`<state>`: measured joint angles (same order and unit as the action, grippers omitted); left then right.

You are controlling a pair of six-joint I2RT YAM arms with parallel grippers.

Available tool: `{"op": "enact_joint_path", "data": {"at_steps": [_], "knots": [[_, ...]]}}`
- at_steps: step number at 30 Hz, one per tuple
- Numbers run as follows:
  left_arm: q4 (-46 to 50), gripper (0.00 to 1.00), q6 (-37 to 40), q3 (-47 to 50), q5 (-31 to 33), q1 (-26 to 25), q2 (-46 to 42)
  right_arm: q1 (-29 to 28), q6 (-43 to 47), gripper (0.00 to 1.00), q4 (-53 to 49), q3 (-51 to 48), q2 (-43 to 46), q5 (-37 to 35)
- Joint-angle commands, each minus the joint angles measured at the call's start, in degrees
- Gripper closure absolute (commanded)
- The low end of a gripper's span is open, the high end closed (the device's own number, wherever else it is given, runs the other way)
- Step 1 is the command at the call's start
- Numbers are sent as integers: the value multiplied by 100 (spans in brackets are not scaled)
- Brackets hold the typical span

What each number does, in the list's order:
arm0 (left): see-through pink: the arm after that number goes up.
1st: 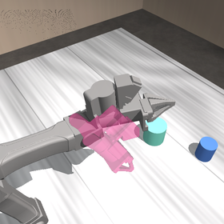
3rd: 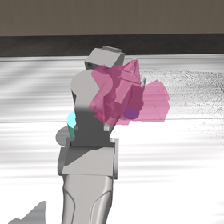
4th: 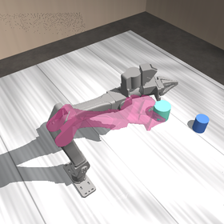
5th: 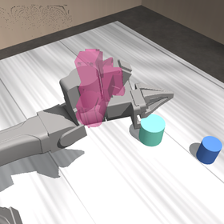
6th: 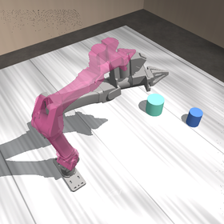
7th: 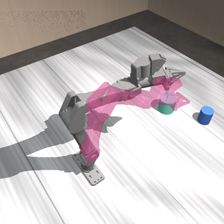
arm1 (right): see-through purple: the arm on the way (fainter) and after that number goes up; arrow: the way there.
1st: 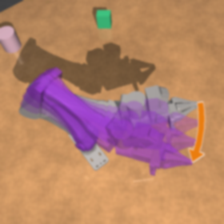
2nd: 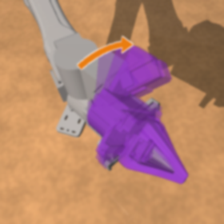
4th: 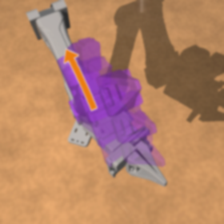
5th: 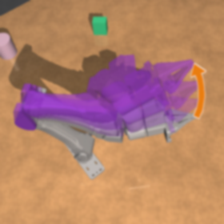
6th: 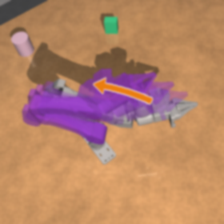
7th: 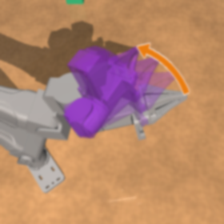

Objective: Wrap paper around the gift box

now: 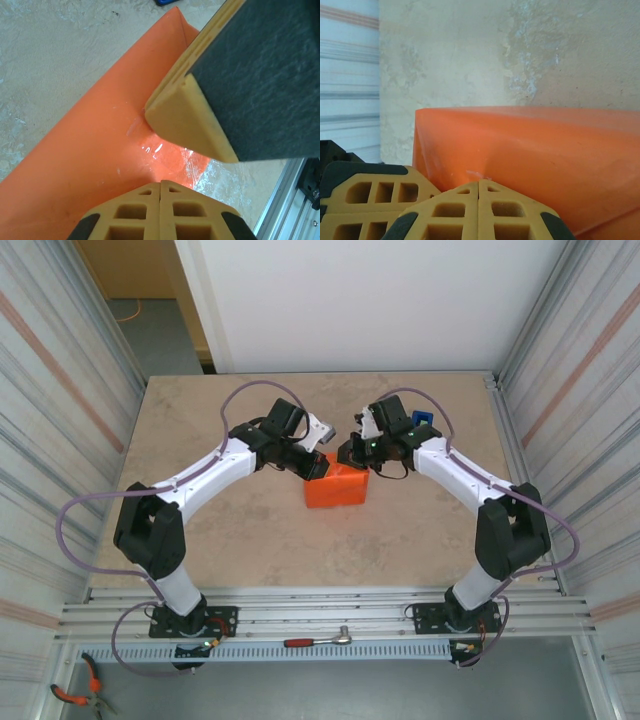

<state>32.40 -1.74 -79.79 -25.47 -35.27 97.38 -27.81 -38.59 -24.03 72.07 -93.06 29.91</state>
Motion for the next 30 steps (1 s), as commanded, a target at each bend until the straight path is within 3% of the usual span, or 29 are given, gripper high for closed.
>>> {"op": "enact_joint_path", "data": {"at_steps": [1, 30], "knots": [[311, 100, 48, 302, 201, -54, 204, -92, 37, 100, -17, -108, -3, 187], [312, 100, 63, 293, 200, -51, 232, -463, 195, 100, -260, -1001, 771, 97]]}}
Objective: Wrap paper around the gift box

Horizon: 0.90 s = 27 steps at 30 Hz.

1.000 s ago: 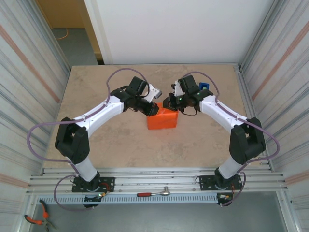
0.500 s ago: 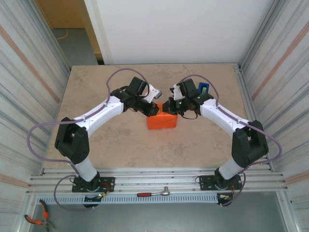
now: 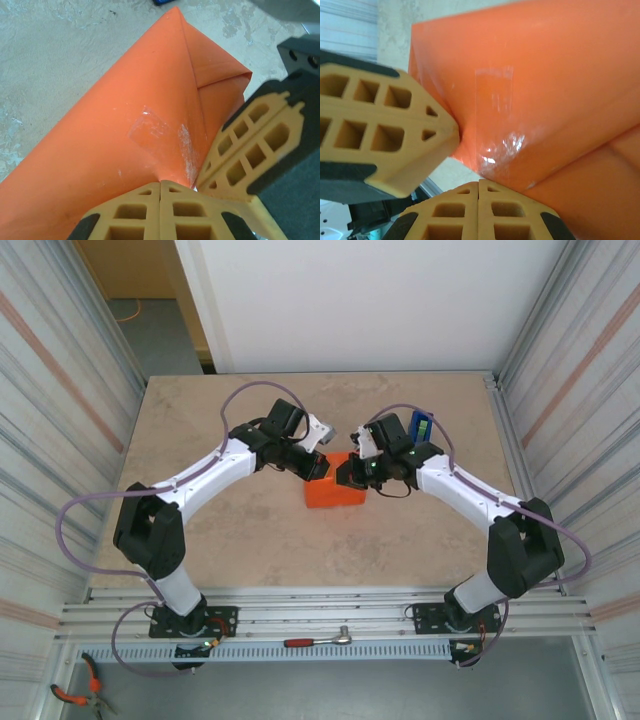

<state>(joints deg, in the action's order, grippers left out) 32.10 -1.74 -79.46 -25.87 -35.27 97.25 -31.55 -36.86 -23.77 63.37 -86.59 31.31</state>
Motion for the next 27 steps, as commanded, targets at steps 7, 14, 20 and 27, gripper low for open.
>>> {"op": "enact_joint_path", "data": {"at_steps": [7, 14, 20, 27], "knots": [[335, 100, 60, 252, 214, -51, 254, -141, -76, 100, -151, -279, 82, -192], [319, 100, 66, 257, 196, -51, 265, -210, -581, 100, 652, -559, 168, -694], [293, 100, 59, 309, 192, -57, 246, -236, -854, 100, 1032, -571, 56, -866], [275, 100, 44, 336, 173, -55, 215, -238, -901, 100, 1088, -629, -38, -845]]}}
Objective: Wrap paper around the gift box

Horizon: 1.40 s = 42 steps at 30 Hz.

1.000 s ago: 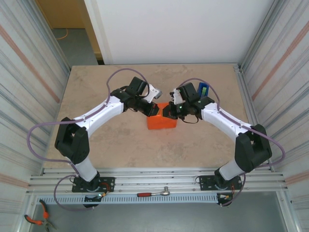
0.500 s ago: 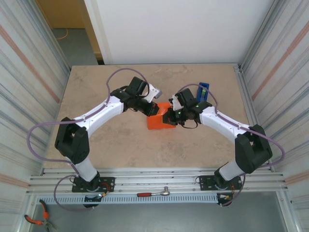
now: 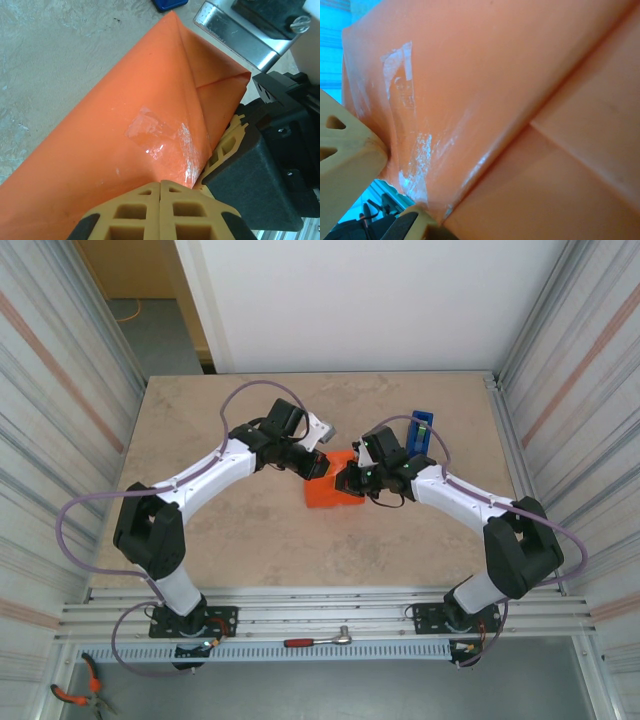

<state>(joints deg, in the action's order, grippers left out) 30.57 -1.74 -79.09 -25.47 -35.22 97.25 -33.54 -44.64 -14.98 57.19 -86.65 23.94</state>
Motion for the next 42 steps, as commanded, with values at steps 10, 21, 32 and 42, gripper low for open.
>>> {"op": "enact_joint_path", "data": {"at_steps": [10, 21, 32, 42], "knots": [[437, 100, 49, 299, 149, -58, 202, -91, -85, 100, -207, -641, 830, -379], [424, 100, 49, 305, 124, -59, 201, -163, -44, 100, -577, -507, 1394, -851], [415, 100, 46, 327, 124, -60, 195, -438, -170, 100, -49, -113, 711, -932], [373, 100, 37, 355, 70, -72, 222, -493, -508, 100, 861, -275, 343, -1393]]}}
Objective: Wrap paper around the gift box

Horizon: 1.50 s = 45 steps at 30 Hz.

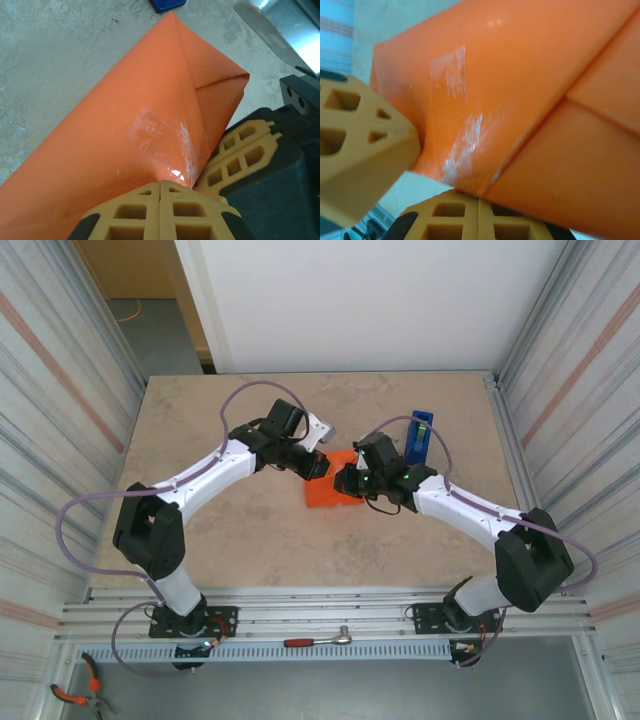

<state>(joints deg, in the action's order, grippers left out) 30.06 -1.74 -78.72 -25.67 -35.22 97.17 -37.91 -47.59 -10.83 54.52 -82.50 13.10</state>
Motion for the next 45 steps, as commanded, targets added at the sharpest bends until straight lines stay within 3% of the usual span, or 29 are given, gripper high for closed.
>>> {"op": "enact_joint_path", "data": {"at_steps": [1, 8, 15, 19, 25, 37, 40, 45], "knots": [[422, 100, 32, 315, 93, -73, 231, -46, -254, 100, 510, -28, -95, -357], [424, 100, 19, 271, 57, -73, 170, -7, -219, 100, 275, -64, -5, -136], [440, 100, -245, -258, -344, 130, 57, 394, -38, 100, -299, -401, 937, 200], [348, 76, -484, -707, -615, 251, 69, 571, 178, 100, -626, -131, 1201, 162], [-39, 50, -969, -877, -786, 476, -88, 829, 280, 100, -441, 434, 768, 428], [-941, 7, -1523, 944, 300, 936, -1445, 725, 290, 100, -63, 1520, -850, 1034], [-956, 1, -1498, 1396, 631, 976, -1737, 697, 319, 100, -89, 1492, -1030, 1063], [-1122, 1, -1443, 2156, 1042, 984, -2164, 732, 251, 100, 10, 1286, -1045, 1227]]}}
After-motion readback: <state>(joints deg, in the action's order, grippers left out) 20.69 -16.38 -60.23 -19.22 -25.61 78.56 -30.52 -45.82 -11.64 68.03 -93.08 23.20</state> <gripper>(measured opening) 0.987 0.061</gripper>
